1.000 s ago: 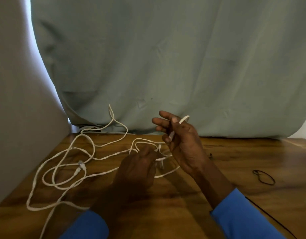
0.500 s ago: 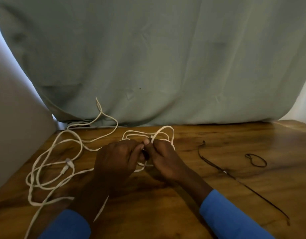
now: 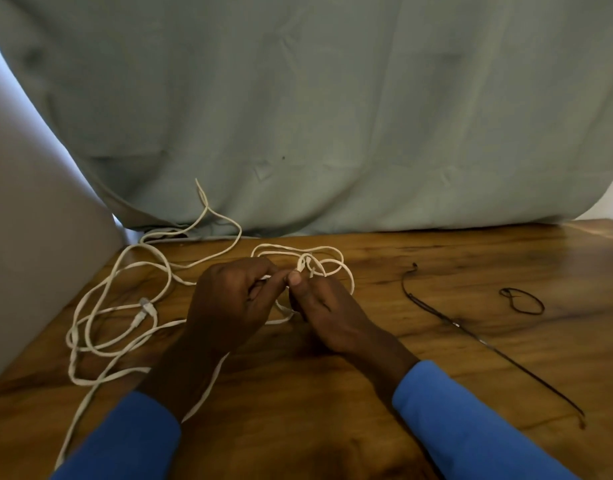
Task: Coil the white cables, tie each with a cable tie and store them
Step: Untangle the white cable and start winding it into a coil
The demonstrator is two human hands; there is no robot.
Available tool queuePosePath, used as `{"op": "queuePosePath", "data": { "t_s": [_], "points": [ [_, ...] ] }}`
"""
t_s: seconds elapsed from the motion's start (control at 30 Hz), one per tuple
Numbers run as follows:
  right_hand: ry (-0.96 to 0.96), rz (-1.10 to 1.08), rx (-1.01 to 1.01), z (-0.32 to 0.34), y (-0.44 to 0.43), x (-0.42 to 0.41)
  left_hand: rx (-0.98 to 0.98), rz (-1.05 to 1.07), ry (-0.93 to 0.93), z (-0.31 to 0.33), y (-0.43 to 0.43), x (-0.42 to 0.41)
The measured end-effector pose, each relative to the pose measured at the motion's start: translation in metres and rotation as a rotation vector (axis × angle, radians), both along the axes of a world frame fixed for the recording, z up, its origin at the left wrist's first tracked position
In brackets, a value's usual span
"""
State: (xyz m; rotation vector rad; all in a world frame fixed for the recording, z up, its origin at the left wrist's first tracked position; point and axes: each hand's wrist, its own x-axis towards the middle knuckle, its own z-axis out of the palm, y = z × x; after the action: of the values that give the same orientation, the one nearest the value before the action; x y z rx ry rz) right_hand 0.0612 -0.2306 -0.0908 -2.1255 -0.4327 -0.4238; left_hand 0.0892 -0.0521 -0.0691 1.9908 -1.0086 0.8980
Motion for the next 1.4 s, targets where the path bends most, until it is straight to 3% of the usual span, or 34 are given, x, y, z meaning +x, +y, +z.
{"op": "queuePosePath", "data": {
  "t_s": [0.27,0.37,0.47,0.6,0.67,0.73,0.83,0.9,1.07,1.13,1.27,1.4],
  "points": [
    [0.069,0.069,-0.066,-0.003,-0.003,0.0,-0.118,0.048,-0.055,0.009,0.012,0.002],
    [0.122,0.136,0.033,-0.001,0.001,-0.006,-0.194,0.037,0.037,0.012,0.014,0.002],
    [0.311,0.267,0.422,0.003,0.005,-0.008,-0.258,-0.047,0.384,0.015,0.011,0.001],
    [0.549,0.464,0.94,0.017,-0.009,-0.004,-0.254,-0.396,1.132,0.018,0.031,-0.001],
    [0.599,0.584,1.039,0.02,-0.015,-0.003,-0.237,-0.514,1.219,0.024,0.045,-0.001],
    [0.633,0.684,1.066,0.019,-0.014,-0.004,-0.259,-0.406,1.036,0.031,0.047,-0.001],
    [0.66,0.863,1.117,0.018,-0.009,-0.004,-0.105,0.096,0.335,0.028,0.036,-0.003],
    [0.628,0.937,1.186,0.023,-0.01,-0.006,0.083,0.245,0.113,0.018,0.024,-0.009],
    [0.373,0.769,1.443,0.037,-0.041,-0.005,0.661,0.288,0.27,0.008,-0.005,-0.014],
    [0.248,0.662,1.548,0.044,-0.063,-0.003,0.805,0.248,0.325,0.007,-0.011,-0.018],
    [0.1,0.429,1.718,0.051,-0.097,-0.005,0.737,0.152,0.415,0.007,-0.02,-0.026],
    [-0.008,0.279,1.85,0.053,-0.112,-0.007,0.62,0.086,0.351,0.009,-0.02,-0.032]
  ]
}}
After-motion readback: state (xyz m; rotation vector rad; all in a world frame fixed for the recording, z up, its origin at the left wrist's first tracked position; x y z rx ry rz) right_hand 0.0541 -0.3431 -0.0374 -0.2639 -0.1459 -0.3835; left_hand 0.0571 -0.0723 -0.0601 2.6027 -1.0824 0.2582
